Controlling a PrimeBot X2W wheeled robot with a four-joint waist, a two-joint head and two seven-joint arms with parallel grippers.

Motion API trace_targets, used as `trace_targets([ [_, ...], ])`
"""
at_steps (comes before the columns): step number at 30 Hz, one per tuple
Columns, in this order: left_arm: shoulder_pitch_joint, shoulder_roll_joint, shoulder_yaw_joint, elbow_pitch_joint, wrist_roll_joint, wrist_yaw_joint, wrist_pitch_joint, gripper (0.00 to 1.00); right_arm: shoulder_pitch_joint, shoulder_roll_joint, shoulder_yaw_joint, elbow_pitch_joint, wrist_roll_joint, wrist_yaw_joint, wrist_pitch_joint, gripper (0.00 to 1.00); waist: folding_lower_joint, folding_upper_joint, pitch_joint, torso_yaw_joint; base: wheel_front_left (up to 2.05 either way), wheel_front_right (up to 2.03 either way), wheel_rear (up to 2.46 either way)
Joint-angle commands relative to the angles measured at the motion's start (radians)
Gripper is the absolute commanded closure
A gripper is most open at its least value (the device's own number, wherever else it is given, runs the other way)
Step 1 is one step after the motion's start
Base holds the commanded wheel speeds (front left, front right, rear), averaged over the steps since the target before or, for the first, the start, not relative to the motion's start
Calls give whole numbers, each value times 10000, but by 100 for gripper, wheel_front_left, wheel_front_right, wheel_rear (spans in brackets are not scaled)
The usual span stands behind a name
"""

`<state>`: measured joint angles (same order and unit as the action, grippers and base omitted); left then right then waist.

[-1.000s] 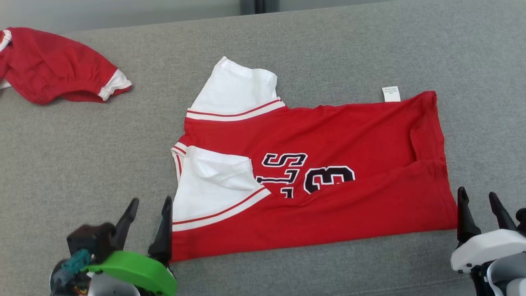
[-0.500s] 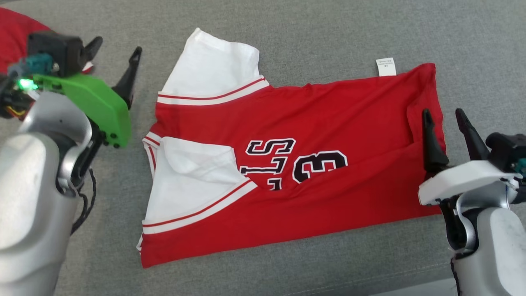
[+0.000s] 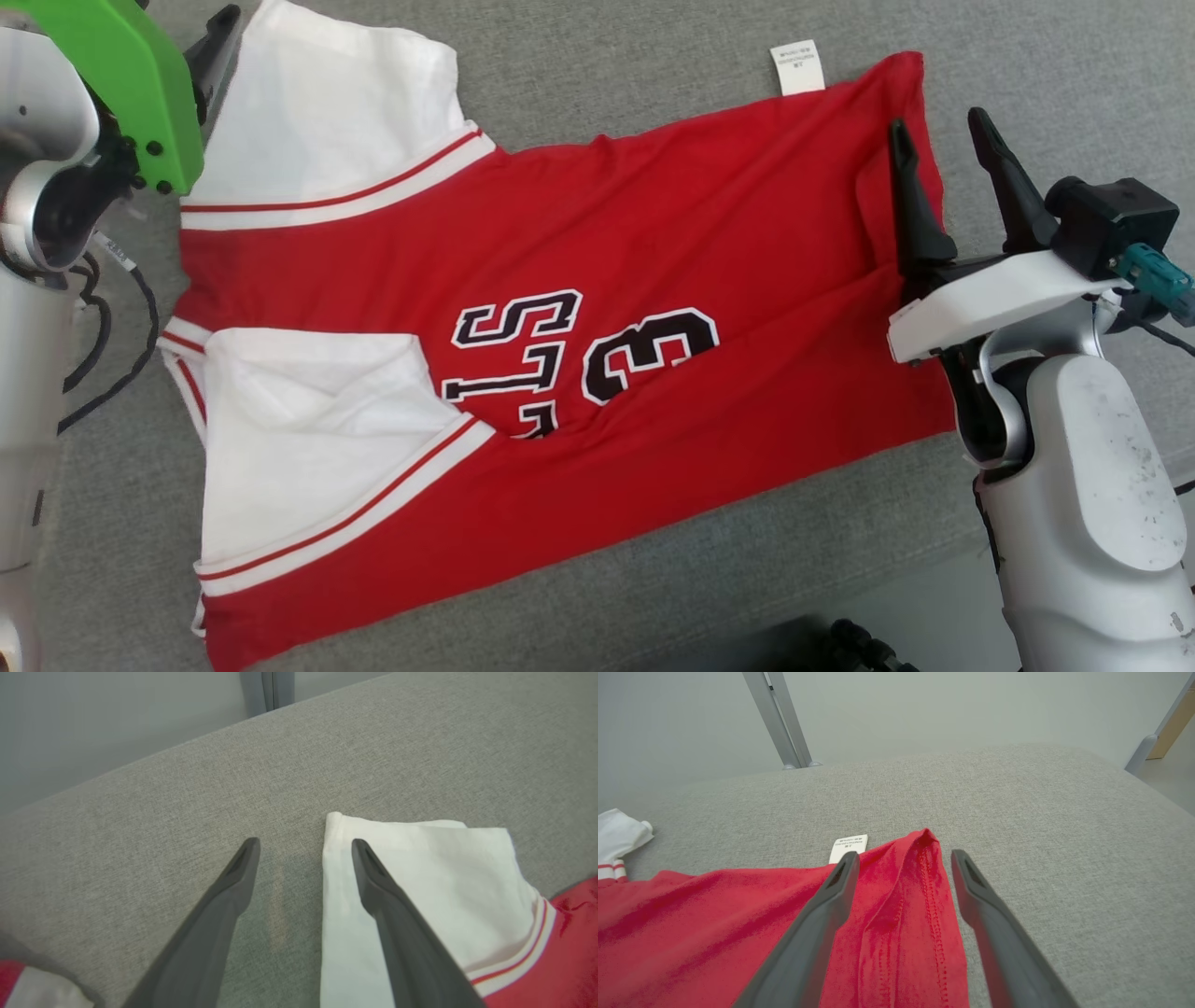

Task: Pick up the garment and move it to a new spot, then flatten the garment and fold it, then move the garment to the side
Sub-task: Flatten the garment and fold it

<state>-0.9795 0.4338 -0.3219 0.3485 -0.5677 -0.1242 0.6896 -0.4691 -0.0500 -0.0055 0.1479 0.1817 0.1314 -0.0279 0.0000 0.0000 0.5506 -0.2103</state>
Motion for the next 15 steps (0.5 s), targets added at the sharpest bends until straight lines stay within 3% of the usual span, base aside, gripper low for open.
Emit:
trace_targets([
  [1, -179, 221, -2, 75, -77, -37, 122, 0, -204, -8, 83, 87, 51, -15, -98, 0, 0, 0, 561, -613, 0, 0, 0],
  [12, -299, 553, -112, 432, -222, 53, 879, 0, -665, -13, 222, 640, 184, -15, -438, 0, 0, 0, 741, -1039, 0, 0, 0],
  [13, -269, 560, -159, 421, -227, 49, 944, 9, -716, -11, 204, 675, 162, -15, -438, 0, 0, 0, 733, -1044, 0, 0, 0],
  [15, -240, 548, -229, 383, -260, 44, 1017, 59, -846, -10, 190, 767, 71, -15, -385, 0, 0, 0, 708, -1038, 0, 0, 0],
])
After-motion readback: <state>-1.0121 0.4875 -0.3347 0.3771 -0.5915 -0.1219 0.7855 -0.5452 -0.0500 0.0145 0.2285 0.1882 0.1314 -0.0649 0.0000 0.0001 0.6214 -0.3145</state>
